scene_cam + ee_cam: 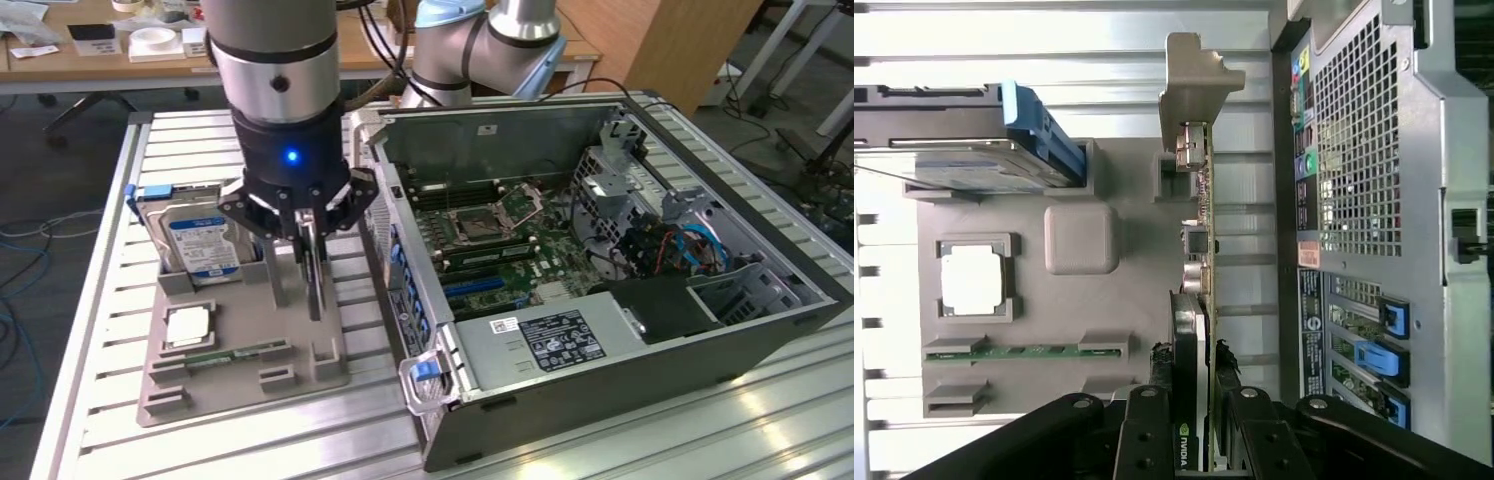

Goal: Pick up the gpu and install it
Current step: 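Pick up the gpu and move the gpu toward the slot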

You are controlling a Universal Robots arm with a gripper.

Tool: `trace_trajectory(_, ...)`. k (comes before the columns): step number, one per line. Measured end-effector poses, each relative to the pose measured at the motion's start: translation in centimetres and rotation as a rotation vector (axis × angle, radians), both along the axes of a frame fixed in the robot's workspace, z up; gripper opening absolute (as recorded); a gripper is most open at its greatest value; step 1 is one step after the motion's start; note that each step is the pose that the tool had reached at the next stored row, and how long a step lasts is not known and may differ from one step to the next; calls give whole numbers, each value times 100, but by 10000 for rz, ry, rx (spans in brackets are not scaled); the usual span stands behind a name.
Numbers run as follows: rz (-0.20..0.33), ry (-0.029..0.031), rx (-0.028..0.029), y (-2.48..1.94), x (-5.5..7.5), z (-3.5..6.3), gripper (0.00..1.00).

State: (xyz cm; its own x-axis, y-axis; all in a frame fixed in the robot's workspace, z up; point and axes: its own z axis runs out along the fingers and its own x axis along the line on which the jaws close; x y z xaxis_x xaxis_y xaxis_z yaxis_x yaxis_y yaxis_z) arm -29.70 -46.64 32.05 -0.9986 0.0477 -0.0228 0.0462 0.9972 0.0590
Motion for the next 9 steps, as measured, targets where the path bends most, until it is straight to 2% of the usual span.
trace_trajectory(9,0,0,-1,0,0,308,27)
